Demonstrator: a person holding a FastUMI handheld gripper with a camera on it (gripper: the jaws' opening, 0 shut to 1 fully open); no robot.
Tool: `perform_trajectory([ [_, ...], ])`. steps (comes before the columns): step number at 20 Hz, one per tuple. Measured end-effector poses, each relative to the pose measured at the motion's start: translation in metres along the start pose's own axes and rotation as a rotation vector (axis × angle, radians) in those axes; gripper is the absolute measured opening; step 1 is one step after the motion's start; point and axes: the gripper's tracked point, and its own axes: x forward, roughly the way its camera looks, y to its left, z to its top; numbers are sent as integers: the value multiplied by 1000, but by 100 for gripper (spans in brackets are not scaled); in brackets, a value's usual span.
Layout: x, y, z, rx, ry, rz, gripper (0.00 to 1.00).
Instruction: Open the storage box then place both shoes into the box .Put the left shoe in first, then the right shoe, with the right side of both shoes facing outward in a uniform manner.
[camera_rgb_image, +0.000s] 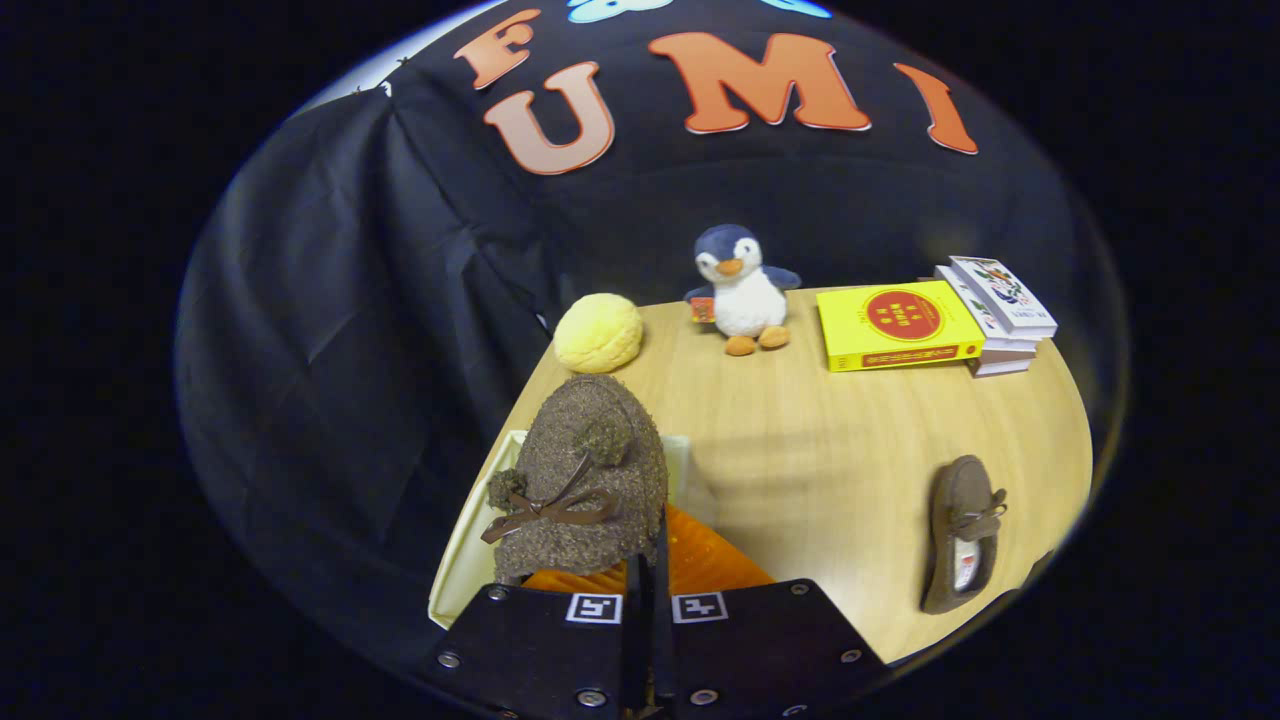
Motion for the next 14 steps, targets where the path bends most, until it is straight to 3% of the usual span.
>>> perform_trajectory([
  [6,56,45,-59,18,200,-56,4],
  [8,67,61,-74,26,249,-40,8],
  [14,53,72,-80,10,273,69,49],
])
